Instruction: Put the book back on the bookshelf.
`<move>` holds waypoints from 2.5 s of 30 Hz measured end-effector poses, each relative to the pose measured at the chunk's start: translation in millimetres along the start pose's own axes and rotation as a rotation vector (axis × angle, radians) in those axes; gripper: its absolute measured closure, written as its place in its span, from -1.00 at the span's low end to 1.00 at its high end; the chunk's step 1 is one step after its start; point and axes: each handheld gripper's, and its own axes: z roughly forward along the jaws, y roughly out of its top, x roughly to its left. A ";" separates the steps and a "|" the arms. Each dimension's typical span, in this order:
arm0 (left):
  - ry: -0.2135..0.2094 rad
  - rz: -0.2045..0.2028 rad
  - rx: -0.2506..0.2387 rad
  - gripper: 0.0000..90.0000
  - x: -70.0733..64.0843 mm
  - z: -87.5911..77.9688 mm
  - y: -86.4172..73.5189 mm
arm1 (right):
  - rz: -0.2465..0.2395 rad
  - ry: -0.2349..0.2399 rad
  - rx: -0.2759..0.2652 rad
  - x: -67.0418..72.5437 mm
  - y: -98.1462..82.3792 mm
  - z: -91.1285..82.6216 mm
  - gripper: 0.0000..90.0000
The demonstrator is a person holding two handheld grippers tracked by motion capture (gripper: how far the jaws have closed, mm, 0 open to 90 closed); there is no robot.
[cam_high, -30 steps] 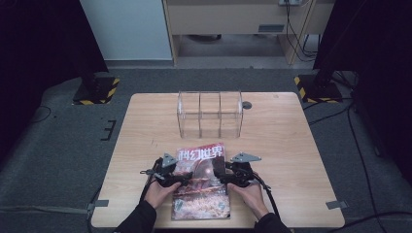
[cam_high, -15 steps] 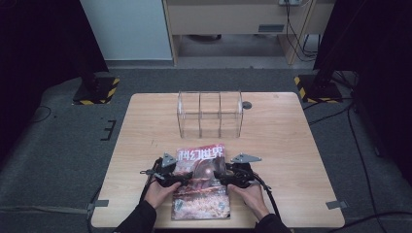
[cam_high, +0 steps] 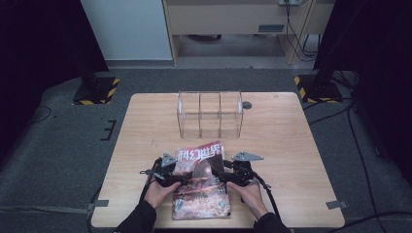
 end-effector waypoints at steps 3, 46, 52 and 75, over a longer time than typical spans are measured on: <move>-0.002 0.000 0.000 -0.67 0.1 0.0 0.0 | -0.001 -0.007 0.010 -0.3 -0.3 2.2 -0.22; -0.045 -0.002 -0.032 -0.46 3.9 -11.0 2.9 | 0.062 0.138 0.047 -2.7 0.8 7.1 0.91; -0.067 -0.021 -0.067 -0.51 4.3 -15.5 4.6 | 0.057 0.184 0.005 -1.8 4.2 0.2 0.92; -0.173 -0.109 -0.033 -0.27 13.7 -15.9 2.7 | 0.030 0.194 -0.027 -8.9 6.8 -12.3 0.92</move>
